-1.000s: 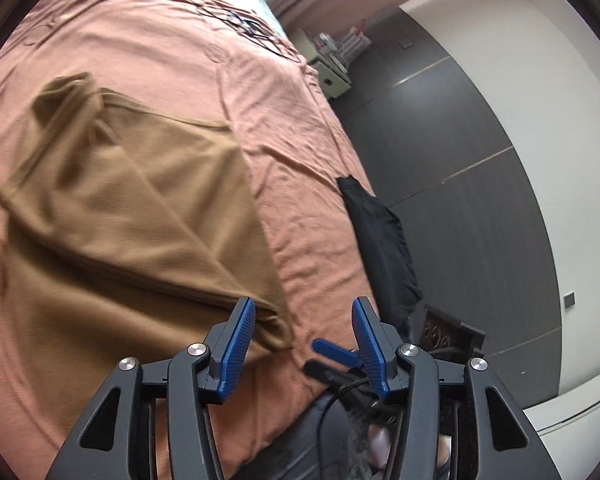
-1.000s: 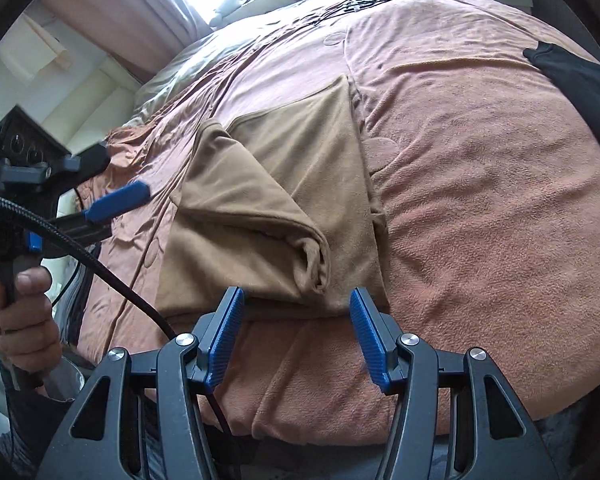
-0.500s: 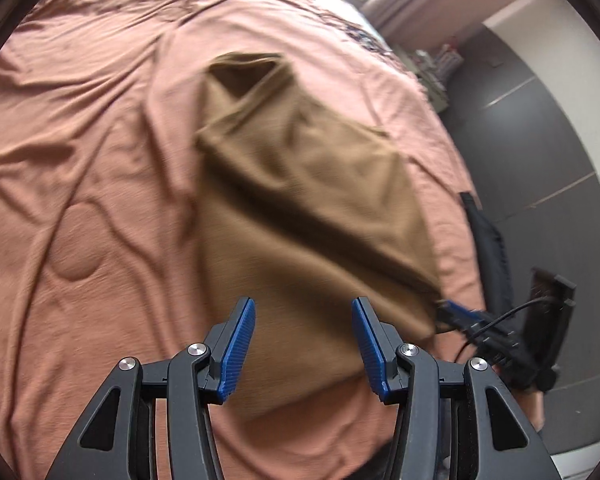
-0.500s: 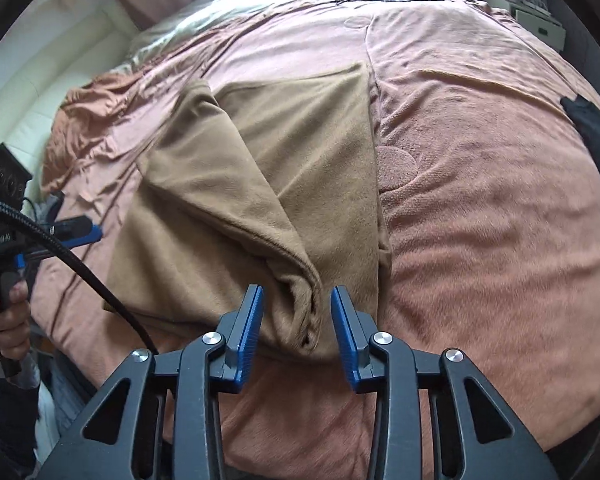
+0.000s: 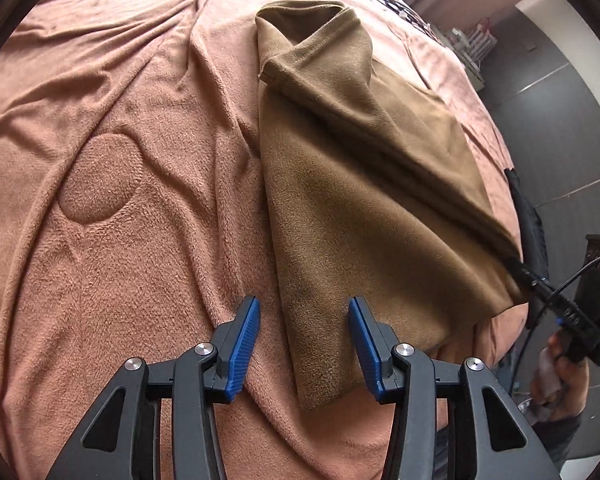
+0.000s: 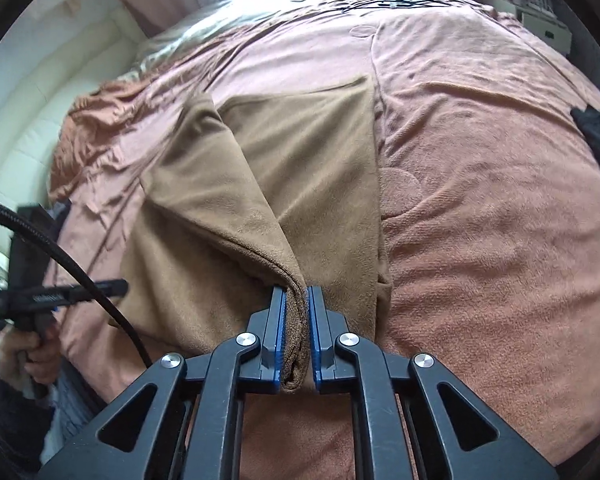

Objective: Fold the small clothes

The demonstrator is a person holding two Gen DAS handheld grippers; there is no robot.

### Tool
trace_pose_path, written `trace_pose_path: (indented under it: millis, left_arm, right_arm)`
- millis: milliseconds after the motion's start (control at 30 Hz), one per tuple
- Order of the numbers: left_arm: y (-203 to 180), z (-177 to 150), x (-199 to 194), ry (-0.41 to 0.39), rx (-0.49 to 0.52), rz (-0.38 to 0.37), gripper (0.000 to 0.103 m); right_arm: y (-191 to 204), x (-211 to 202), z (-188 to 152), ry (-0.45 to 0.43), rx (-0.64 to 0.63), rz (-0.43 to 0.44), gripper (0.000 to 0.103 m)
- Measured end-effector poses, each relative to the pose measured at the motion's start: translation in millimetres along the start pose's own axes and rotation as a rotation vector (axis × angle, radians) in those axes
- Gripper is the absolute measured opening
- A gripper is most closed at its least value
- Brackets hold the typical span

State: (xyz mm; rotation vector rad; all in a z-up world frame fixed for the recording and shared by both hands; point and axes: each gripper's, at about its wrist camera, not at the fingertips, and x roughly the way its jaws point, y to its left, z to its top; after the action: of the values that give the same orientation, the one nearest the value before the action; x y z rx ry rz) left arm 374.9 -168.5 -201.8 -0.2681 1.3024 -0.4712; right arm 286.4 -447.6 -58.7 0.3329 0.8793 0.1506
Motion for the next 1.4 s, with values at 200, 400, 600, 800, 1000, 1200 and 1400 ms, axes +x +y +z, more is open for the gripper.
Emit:
trace_pose_path:
  millis: [200,400,600,800,1000,1200,1400]
  left_arm:
    - [-8.4,-1.7,9.4,0.01,0.055,0.04,0.043]
    - [-2.2,0.1,7.1,0.025,0.053,0.038,0.034]
    - [2.2,0.4,6.1,0.036,0.051,0.023,0.033]
    - [5.7,2.0,-8.6,0.017,0.035,-0.05,0.033]
    - [14.6,10.3,-21.0,-0.06,-0.011,-0.101,0.034]
    - [20.3,12.9,-24.7,-0.079,-0.023,-0.137,0.034]
    - [26.2,13.4,-25.9,-0.104,-0.03,-0.154,0.034]
  right_arm:
    - [-29.8,4.6,-12.5,0.001,0.088,0.04,0.007]
    - [-46.1,3.4,-17.1,-0.006,0.157,0.093,0.006]
    - [-45.1,-2.6,-22.1,-0.008,0.129,0.063,0.007]
    - [-23.3,-13.6,-15.9,0.007,0.034,-0.069,0.038]
    - [17.6,-31.4,-1.9,-0.042,-0.103,-0.131,0.053]
    - [62.6,-13.6,6.0,-0.025,-0.247,-0.158,0.053]
    - [104.6,25.2,20.0,0.006,-0.408,-0.169,0.053]
